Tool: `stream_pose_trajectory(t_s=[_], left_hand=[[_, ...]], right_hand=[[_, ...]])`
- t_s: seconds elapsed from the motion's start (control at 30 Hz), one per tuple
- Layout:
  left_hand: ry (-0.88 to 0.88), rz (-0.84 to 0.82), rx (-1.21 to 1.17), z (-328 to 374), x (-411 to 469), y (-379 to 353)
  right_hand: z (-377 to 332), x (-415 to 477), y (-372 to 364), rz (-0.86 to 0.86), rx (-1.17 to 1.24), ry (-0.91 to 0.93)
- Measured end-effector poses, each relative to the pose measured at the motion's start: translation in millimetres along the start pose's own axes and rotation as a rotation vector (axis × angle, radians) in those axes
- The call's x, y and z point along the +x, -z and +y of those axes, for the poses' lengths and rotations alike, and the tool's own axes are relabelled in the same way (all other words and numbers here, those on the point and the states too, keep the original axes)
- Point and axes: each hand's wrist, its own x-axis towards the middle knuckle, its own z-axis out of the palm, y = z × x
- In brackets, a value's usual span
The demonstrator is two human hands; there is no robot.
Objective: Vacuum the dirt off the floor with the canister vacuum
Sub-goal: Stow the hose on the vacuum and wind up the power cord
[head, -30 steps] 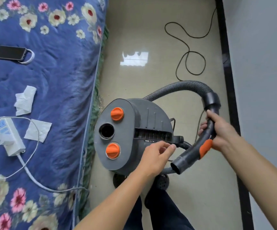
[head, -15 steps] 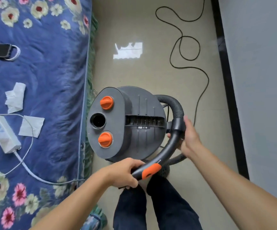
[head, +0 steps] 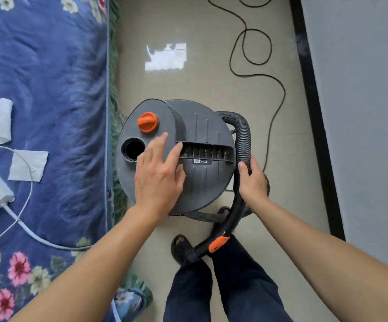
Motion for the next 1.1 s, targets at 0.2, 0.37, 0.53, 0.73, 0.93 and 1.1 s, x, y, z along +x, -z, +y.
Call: stream_pose_trajectory(t_s=[0.2,0.37,0.53,0.73,0.93,1.1], left_hand=[[0.095,-0.238,0.133,-27,-6,-37],[0.112,-0.167,0.136,-29,-3,-41],[0.123,-0.133,0.144,-28,-4,-43],[0.189,-0.145,0.188,-31,6,-46],[0.288,-0.258,0.204,-36,19,-39],[0.290,-0.569,0.292,-35,33,-10]], right_hand=[[9,-21,-11,-0.009,-0.060,-0.059],[13,0,-8,0.067,0.032,-0.070],[13,11,-7,0.013,-0.367,0.061],[-16,26,-11,-0.015,-0.705,0.185],[-61,32,-22,-0.102,-1.033,0.281],[-78,13,18,-0.244,-0.917,0.293]])
